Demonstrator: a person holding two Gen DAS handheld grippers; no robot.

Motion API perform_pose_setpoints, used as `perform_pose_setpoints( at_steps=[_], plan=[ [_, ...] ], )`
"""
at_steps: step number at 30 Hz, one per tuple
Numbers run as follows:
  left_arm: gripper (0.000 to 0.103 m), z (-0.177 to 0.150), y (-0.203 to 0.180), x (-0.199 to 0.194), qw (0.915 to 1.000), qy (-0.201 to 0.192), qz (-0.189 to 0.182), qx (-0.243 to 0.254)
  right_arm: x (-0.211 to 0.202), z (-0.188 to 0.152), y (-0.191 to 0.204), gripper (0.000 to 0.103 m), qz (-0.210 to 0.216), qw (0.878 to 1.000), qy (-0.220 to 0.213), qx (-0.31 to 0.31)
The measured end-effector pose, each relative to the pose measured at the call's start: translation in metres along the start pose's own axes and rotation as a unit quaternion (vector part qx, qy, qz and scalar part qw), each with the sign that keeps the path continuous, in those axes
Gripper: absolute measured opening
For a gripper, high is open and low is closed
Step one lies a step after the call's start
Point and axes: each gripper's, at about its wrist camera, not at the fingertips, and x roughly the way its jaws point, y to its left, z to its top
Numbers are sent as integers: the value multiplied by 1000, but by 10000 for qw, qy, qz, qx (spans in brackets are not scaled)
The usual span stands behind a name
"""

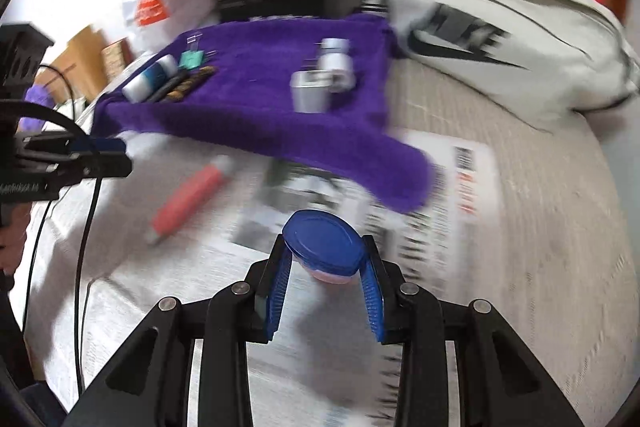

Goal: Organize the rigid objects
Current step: 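Grasp the pink tube with the left tool while the right lifts the blue-lidded jar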

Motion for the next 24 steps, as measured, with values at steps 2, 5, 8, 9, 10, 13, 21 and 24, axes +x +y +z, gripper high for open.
perform_pose_setpoints(
  at_steps=[2,5,8,9,10,13,21,24],
  plan=[
    [42,3,-9,6,10000,52,-4,64,-3,-3,-13,34,-96,9998,-9,153],
    [42,7,-24,11,9997,116,-116,198,-8,-11,-30,34,-193,9991,-15,365],
    [42,10,-39,20,9992,218,-79,329,-12,-17,-44,34,-263,9982,-3,532],
    [42,12,-44,24,9989,274,-73,379,-13,-19,-47,34,-275,9980,-9,568],
    [42,12,-48,27,9986,316,-70,407,-15,-21,-51,34,-286,9977,-22,609],
    [42,11,-55,39,9977,466,33,491,-19,-23,-57,34,-276,9971,-71,704],
    [17,8,-47,38,9973,425,211,564,-19,-22,-60,34,-202,9967,-114,778],
    [17,9,-51,40,9964,410,322,661,-17,-21,-56,34,-162,9971,-110,730]
  ],
)
